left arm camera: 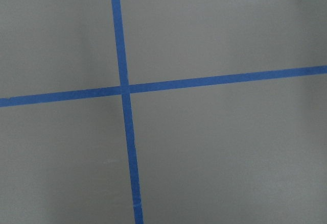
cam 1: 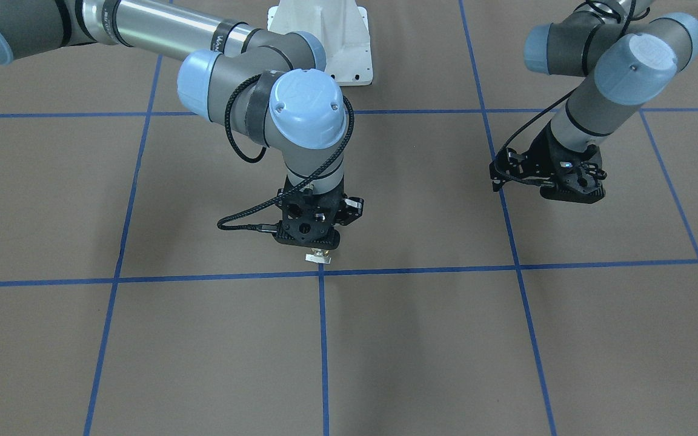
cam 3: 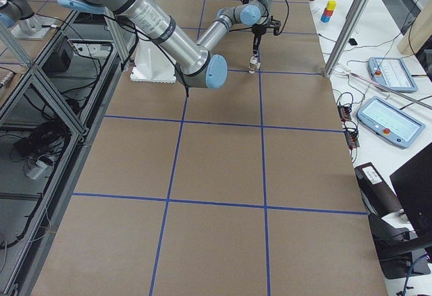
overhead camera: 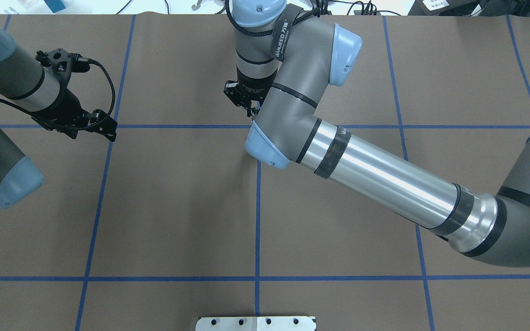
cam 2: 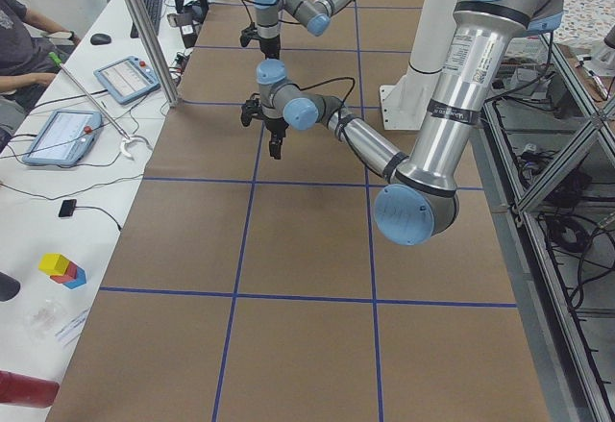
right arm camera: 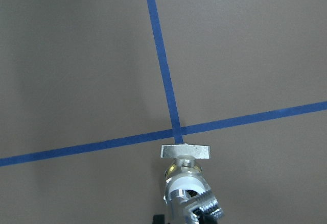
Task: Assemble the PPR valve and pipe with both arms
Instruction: 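Press the elbow fitting down onto the valve top with the right gripper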
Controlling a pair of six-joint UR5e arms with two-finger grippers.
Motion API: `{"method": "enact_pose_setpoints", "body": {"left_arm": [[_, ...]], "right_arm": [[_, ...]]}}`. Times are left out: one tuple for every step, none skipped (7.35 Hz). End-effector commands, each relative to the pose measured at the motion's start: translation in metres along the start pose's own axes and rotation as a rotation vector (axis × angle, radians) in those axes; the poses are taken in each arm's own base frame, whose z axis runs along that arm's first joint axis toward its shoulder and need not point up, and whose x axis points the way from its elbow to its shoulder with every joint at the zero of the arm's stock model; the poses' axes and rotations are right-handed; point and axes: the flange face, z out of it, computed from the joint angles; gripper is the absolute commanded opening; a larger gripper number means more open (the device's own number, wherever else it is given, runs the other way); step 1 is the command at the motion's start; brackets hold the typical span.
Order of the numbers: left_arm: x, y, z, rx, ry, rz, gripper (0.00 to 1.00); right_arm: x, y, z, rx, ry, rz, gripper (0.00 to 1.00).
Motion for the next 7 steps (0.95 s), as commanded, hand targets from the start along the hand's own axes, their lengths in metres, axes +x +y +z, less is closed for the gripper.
{"method": "enact_pose_setpoints", "body": {"left_arm": [[0.0016, 0.0006, -0.0021, 0.003, 0.003, 0.002, 1.00], [0.0016, 0.0006, -0.0022, 0.003, 0.003, 0.002, 1.00], [0.0024, 0.0003, -0.0026, 0.004, 0.004, 0.003, 1.00], [0.0024, 0.0003, -0.0026, 0.004, 0.004, 0.001, 1.00], [0.0024, 0.0003, -0.0026, 0.004, 0.004, 0.001, 1.00], [0.0024, 0.0003, -0.0026, 0.004, 0.004, 0.003, 1.00], [0.0024, 0.0003, -0.0026, 0.004, 0.004, 0.003, 1.00]], "right_arm": [[0.0070, -0.0030, 0.0010, -0.003, 0.013, 0.010, 0.00], [0.0078, -0.0033, 0.0017, -0.002, 0.013, 0.010, 0.00], [0.0063, -0.0017, 0.0028, -0.003, 0.014, 0.009, 0.00], [0.0049, 0.0013, 0.0065, -0.006, 0.017, 0.007, 0.00], [0.0057, 0.0011, 0.0074, -0.006, 0.018, 0.008, 0.00], [0.0051, 0.0008, 0.0077, -0.007, 0.018, 0.008, 0.00], [0.0055, 0.0011, 0.0096, -0.006, 0.019, 0.007, 0.00]]}}
